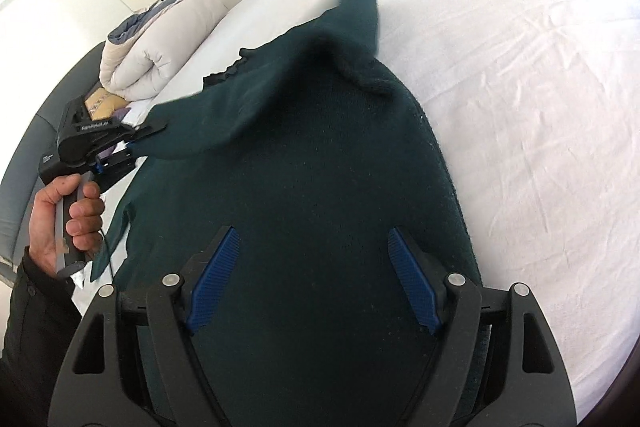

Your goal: Fold small clothes

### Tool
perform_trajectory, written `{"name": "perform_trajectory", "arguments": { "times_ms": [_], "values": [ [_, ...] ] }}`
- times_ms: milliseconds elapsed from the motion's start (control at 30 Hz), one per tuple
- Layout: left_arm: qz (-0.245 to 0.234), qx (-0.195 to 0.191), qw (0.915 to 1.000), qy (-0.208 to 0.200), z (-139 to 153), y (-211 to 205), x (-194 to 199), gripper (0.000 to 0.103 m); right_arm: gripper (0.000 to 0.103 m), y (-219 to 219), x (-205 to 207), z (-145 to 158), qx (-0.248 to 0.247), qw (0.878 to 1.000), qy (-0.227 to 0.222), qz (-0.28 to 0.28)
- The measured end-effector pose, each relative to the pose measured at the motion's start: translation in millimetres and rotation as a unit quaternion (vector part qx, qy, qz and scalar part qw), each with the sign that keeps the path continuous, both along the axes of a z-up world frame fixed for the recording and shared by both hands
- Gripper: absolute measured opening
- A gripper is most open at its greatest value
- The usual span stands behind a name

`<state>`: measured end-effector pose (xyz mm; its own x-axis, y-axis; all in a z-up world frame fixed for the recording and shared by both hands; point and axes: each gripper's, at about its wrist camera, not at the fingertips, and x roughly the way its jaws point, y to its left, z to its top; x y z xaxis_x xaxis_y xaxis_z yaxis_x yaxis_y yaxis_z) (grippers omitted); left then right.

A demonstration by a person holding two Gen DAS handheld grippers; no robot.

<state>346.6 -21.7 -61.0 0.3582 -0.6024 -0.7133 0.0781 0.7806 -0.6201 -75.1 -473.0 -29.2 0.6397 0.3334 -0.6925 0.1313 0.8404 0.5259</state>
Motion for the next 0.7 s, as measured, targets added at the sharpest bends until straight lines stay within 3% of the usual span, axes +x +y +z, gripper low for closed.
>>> {"name": "perform_trajectory", "arguments": {
  "times_ms": [267, 567, 700],
  "values": [
    [0.019, 0.028, 0.999, 0.029, -44.7, 31.5, 6.6, 0.007, 0.077, -3.7, 7.5, -0.4, -0.009, 1.0, 0.003, 0.002],
    [0.056, 0.027, 0.9977, -0.025, -33.0, 43.9, 17.2, 0.007, 0.077, -12.5, 11.8, -0.4, -0.014, 1.0, 0.012, 0.011],
    [0.055, 0.03, 0.9979, -0.014, -43.5, 46.7, 17.5, 0.008, 0.077, -8.2, 7.3, 0.3, -0.021, 1.0, 0.01, 0.01]
  ]
}}
